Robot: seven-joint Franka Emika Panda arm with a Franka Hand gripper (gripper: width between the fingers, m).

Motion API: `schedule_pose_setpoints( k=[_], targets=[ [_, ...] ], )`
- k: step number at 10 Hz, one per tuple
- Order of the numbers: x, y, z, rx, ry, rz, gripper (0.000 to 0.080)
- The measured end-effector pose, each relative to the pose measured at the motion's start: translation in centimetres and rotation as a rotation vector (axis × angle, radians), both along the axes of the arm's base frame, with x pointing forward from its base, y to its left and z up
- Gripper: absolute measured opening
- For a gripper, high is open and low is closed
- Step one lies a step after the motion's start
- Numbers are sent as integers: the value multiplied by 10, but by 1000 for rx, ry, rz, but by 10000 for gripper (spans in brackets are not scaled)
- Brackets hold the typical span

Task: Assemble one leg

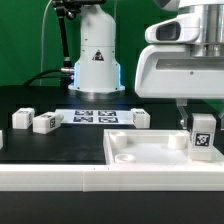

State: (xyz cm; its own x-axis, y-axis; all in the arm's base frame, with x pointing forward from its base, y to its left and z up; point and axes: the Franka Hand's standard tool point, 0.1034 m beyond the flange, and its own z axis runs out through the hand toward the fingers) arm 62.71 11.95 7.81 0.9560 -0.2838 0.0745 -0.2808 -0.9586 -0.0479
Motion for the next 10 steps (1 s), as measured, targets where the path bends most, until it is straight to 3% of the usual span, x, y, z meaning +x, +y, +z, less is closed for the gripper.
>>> schedule_pose_setpoints(
  k=[10],
  targets=[
    [-4,-1,-2,76,23,-772,294]
  ],
)
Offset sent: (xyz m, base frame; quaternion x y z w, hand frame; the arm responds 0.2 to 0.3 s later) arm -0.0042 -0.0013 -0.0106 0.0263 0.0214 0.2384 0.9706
